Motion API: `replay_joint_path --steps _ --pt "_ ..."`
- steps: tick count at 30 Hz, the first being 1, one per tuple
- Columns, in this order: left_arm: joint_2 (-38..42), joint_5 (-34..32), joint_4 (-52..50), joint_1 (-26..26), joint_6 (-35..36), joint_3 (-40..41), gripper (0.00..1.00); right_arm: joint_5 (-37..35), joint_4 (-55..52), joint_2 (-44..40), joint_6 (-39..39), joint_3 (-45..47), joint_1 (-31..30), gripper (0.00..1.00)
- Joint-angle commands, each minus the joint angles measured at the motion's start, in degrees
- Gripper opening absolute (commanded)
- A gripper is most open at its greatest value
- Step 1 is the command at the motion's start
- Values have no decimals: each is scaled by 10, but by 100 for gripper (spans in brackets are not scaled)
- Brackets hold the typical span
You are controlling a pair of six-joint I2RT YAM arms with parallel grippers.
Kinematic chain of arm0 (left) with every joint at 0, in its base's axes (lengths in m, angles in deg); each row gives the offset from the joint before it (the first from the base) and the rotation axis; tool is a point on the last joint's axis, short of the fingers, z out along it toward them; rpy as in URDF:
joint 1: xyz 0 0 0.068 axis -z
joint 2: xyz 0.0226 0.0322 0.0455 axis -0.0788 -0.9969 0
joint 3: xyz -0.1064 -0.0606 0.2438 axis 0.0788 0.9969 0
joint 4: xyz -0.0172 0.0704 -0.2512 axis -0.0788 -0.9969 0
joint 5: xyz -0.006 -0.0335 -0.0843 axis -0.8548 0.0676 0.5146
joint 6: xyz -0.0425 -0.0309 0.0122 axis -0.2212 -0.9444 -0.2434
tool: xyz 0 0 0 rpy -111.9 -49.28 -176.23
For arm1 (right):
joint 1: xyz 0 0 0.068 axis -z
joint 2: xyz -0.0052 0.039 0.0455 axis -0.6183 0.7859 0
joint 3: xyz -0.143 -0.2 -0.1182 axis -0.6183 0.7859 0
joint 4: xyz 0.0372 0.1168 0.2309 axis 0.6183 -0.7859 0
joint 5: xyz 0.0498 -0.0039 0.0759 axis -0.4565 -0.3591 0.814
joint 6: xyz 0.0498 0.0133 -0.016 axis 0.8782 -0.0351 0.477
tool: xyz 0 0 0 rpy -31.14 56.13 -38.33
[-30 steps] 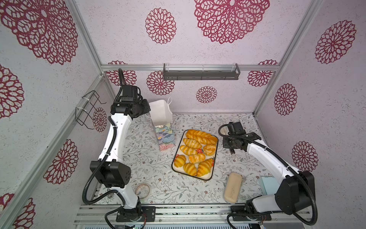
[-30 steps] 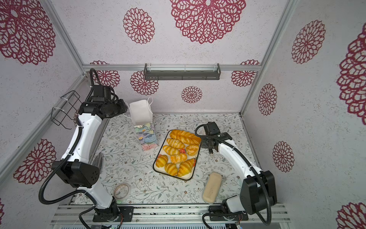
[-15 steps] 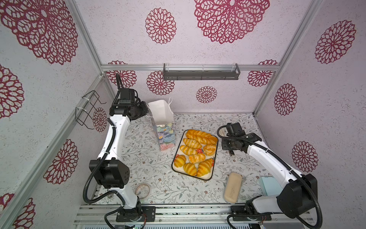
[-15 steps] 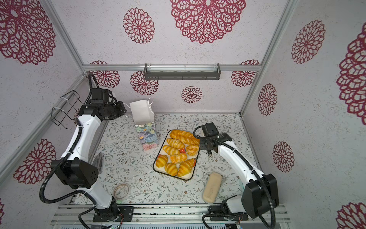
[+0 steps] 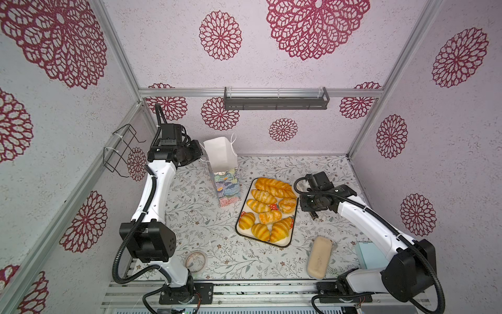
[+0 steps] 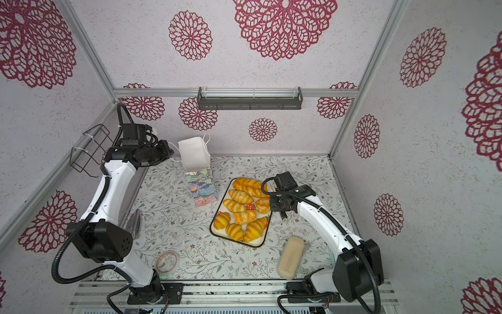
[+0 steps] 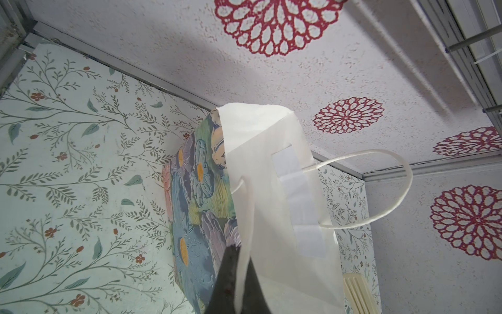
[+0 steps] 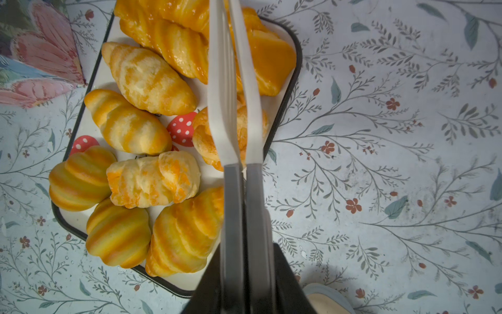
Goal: Pack bread into a paper bag
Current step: Pick up the bread from the tray.
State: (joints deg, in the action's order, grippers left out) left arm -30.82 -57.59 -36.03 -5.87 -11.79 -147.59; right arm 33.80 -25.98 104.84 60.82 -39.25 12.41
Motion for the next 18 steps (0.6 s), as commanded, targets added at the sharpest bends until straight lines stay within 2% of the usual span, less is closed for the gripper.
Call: replay_joint_path --steps 1,10,18 --pt "19 11 16 -4 -3 4 0 19 -13 -6 16 1 -4 27" --pt "23 19 18 -5 -5 10 0 54 -71 -58 30 19 -8 35" --pt "28 27 23 -11 -7 19 0 79 -63 -75 48 45 -8 39"
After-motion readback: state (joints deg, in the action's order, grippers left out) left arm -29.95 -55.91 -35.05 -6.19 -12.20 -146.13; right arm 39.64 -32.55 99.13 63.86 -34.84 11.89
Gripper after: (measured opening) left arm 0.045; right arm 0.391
